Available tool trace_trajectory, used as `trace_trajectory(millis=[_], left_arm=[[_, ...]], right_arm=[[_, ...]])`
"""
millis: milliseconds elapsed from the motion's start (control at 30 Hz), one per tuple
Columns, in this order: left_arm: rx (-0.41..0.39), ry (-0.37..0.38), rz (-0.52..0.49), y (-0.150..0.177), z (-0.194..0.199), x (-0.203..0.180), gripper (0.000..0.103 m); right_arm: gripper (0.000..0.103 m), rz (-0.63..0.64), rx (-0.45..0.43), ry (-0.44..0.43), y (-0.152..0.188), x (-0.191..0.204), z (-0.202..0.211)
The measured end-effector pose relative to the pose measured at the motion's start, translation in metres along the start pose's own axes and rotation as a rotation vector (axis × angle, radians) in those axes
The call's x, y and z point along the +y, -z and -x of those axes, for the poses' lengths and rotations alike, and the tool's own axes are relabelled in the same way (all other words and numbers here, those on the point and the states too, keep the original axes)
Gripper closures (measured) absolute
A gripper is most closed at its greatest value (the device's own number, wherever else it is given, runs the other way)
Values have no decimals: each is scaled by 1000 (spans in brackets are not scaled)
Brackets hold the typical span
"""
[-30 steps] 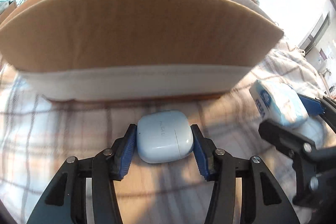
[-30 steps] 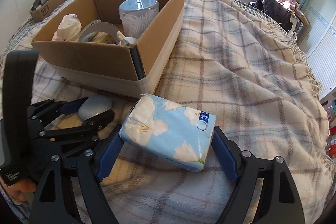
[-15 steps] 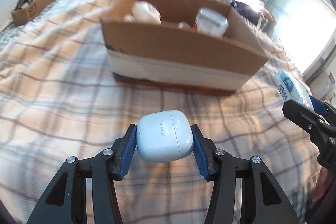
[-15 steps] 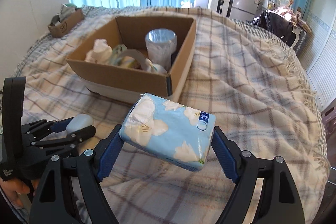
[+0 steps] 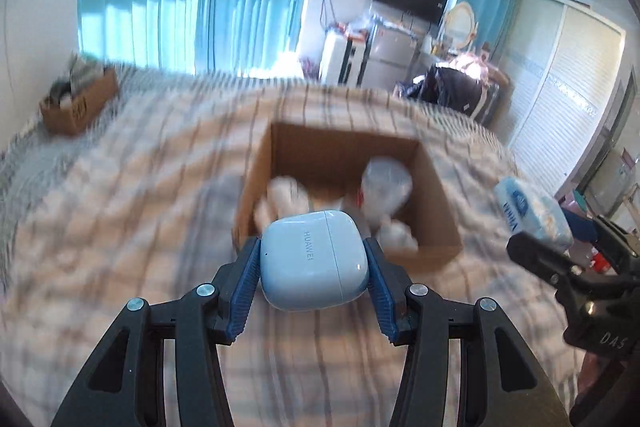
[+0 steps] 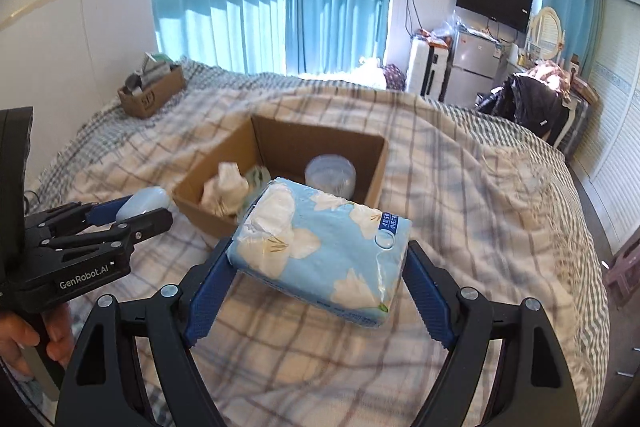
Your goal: Organize objects
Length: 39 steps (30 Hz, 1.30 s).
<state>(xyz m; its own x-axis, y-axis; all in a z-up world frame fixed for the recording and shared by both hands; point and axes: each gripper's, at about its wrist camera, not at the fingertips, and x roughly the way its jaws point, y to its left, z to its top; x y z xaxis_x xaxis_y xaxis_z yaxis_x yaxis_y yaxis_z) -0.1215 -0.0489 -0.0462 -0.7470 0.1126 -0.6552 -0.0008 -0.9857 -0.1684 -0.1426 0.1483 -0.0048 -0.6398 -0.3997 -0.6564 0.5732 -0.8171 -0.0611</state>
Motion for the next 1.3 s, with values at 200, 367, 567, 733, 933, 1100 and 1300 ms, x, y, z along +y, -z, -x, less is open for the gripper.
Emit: trace_trajectory(millis=[200, 367, 567, 733, 933, 1100, 1300], left_arm=[[-57, 3, -48, -46, -24, -9, 51], [-28, -31, -85, -77, -70, -6, 51], [46, 1, -106, -84, -121, -3, 51], [101, 16, -117, -73, -149, -3, 51], [123, 56, -24, -71, -145, 7, 29], [80, 18, -34, -78, -117, 3, 14], [22, -25, -70, -84, -71, -8, 7]], right_arm=[[21, 21, -29, 1, -33, -2, -29], [21, 37, -9, -9, -49, -5, -69], [21, 47, 79, -36, -50, -8, -124], [19, 36, 93, -75, -39, -13, -138], [0, -38, 37, -57, -40, -28, -126], [0, -87, 21, -9, -35, -43, -106], [0, -103, -8, 25, -32, -46, -65]])
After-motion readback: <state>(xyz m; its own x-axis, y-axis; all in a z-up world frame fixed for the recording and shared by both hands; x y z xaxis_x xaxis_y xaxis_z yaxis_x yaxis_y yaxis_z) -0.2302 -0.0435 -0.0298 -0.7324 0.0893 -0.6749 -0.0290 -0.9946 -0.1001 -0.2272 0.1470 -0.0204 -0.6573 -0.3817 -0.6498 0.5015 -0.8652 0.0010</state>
